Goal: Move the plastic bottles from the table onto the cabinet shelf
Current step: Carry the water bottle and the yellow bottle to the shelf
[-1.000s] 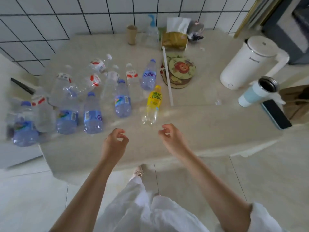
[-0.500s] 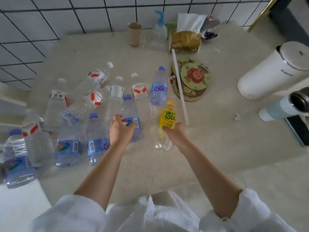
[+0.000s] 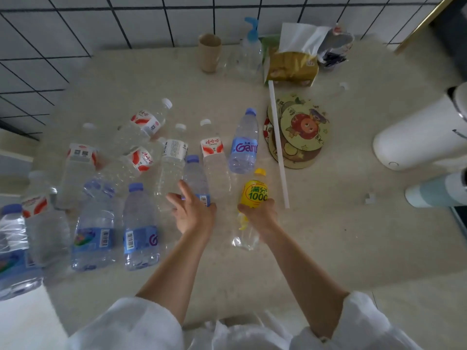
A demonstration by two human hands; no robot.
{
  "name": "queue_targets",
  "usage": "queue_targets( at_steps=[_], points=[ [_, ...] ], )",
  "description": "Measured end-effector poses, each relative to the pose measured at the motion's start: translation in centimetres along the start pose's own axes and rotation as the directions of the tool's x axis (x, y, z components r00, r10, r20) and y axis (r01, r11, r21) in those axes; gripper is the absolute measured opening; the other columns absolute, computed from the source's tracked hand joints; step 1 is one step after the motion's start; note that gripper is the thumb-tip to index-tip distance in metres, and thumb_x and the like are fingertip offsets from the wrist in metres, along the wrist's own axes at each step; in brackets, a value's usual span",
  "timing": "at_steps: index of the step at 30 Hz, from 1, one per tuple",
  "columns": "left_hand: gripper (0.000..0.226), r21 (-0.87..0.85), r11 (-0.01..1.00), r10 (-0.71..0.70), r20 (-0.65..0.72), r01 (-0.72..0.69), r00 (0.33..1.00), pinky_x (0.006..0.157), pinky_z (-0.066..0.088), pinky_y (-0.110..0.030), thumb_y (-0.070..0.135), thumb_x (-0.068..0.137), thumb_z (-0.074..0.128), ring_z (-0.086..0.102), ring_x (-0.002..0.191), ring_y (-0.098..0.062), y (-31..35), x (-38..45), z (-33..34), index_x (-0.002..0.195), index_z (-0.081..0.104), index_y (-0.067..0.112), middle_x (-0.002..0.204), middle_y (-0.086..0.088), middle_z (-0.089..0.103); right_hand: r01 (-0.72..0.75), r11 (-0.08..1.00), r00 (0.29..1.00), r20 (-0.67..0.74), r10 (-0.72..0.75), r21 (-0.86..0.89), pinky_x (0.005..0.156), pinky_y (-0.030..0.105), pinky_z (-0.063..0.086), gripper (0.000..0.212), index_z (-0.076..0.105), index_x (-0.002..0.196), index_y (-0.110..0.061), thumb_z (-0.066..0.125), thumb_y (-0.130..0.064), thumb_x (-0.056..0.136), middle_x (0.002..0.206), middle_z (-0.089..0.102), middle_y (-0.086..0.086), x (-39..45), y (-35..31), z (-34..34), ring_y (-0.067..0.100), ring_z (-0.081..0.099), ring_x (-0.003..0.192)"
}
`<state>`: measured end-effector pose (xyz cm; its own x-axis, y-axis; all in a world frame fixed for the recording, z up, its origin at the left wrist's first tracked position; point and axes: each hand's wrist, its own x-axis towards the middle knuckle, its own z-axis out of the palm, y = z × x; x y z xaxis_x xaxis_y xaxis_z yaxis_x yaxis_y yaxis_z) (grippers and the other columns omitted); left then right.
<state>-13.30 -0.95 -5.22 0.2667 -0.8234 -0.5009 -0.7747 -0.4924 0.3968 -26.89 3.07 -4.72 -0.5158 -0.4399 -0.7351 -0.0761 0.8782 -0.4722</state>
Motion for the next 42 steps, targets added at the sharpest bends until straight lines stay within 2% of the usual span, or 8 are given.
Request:
queue_targets(
  at_steps=[12, 16, 21, 24, 26, 34, 38, 42],
  points=[
    [0.099, -0.154, 0.988, 0.014, 0.054, -0.005, 0.998, 0.090, 0.050, -0.051, 0.033, 0.073, 0.074, 0.055, 0.112, -0.039, -1.1, 0.4, -1.0, 0.144, 0.005, 0.042, 0.131, -0.014, 0.050, -0.018, 0.992, 0.998, 0.066, 0.010, 0.128, 0.075, 0.030, 0.045, 0.064, 0.049, 0.121, -0.009, 0.081, -0.034, 0.071, 0.107, 0.059, 0.005, 1.0, 0.8, -0.2, 0.024, 0.057, 0.095],
    [0.093, -0.282, 0.959, 0.063, 0.133, -0.023, 0.989, 0.072, 0.051, -0.036, 0.028, 0.072, 0.078, 0.056, 0.092, -0.028, -1.7, 0.8, -1.8, 0.142, 0.017, 0.038, 0.120, -0.005, 0.053, -0.066, 0.983, 0.992, 0.120, 0.046, 0.172, 0.055, 0.027, 0.044, 0.082, 0.059, 0.112, -0.018, 0.076, -0.055, 0.041, 0.101, 0.069, 0.006, 1.2, 1.3, -0.6, 0.028, 0.069, 0.090],
    [0.097, -0.582, 0.775, -0.062, 0.315, 0.244, 0.947, 0.080, 0.056, -0.050, 0.027, 0.068, 0.084, 0.058, 0.103, -0.028, -2.6, -1.2, -2.7, 0.144, 0.024, 0.031, 0.121, -0.001, 0.049, 0.016, 0.981, 0.990, 0.132, -0.042, 0.192, 0.058, 0.024, 0.044, 0.055, 0.066, 0.102, -0.020, 0.080, -0.042, 0.053, 0.094, 0.073, 0.001, -0.8, 1.7, -2.7, 0.018, 0.070, 0.082],
    [0.087, -0.703, 0.634, -0.019, 0.402, 0.323, 0.915, 0.065, 0.059, -0.051, 0.021, 0.067, 0.086, 0.067, 0.097, -0.033, -3.9, -3.3, -3.2, 0.138, 0.036, 0.028, 0.117, -0.017, 0.062, 0.122, 0.971, 0.981, 0.123, -0.150, 0.207, 0.061, 0.024, 0.048, 0.030, 0.068, 0.096, -0.015, 0.081, -0.022, 0.070, 0.085, 0.070, 0.002, -1.8, 2.6, -4.0, 0.016, 0.065, 0.075],
    [0.074, -0.744, 0.603, 0.043, 0.393, 0.290, 0.919, 0.055, 0.057, -0.041, 0.018, 0.063, 0.087, 0.069, 0.085, -0.031, -4.4, -4.9, -3.6, 0.126, 0.048, 0.020, 0.114, -0.022, 0.065, 0.175, 0.965, 0.975, 0.103, -0.198, 0.194, 0.067, 0.027, 0.053, 0.044, 0.067, 0.102, -0.014, 0.083, -0.027, 0.064, 0.092, 0.071, 0.005, -2.1, 3.3, -4.6, 0.020, 0.068, 0.082],
    [0.090, -0.718, 0.675, 0.116, 0.334, 0.173, 0.935, 0.077, 0.059, -0.047, 0.030, 0.039, 0.089, 0.071, 0.091, -0.037, -5.3, -8.8, -3.7, 0.119, 0.055, 0.007, 0.107, -0.022, 0.069, 0.309, 0.945, 0.947, 0.058, -0.316, 0.111, 0.071, 0.036, 0.058, 0.070, 0.062, 0.103, -0.016, 0.073, -0.051, 0.043, 0.089, 0.072, 0.001, -4.9, 5.9, -6.2, 0.021, 0.069, 0.082],
    [0.088, -0.674, 0.729, 0.132, 0.313, 0.122, 0.941, 0.075, 0.058, -0.044, 0.032, 0.034, 0.087, 0.071, 0.083, -0.031, -6.0, -10.4, -3.3, 0.114, 0.055, 0.014, 0.099, -0.017, 0.071, 0.287, 0.942, 0.953, 0.047, -0.299, 0.174, 0.070, 0.035, 0.055, 0.057, 0.058, 0.105, -0.013, 0.081, -0.032, 0.057, 0.092, 0.069, 0.004, -6.7, 7.6, -6.1, 0.022, 0.067, 0.082],
    [0.078, -0.573, 0.818, 0.166, 0.317, 0.049, 0.934, 0.066, 0.057, -0.033, 0.025, 0.041, 0.092, 0.070, 0.076, -0.023, -7.0, -11.0, -3.2, 0.109, 0.055, 0.014, 0.092, -0.009, 0.070, 0.275, 0.932, 0.958, 0.013, -0.286, 0.235, 0.065, 0.034, 0.054, 0.074, 0.057, 0.108, -0.009, 0.076, -0.044, 0.046, 0.098, 0.068, 0.015, -8.3, 9.4, -4.6, 0.026, 0.067, 0.083]
  ],
)
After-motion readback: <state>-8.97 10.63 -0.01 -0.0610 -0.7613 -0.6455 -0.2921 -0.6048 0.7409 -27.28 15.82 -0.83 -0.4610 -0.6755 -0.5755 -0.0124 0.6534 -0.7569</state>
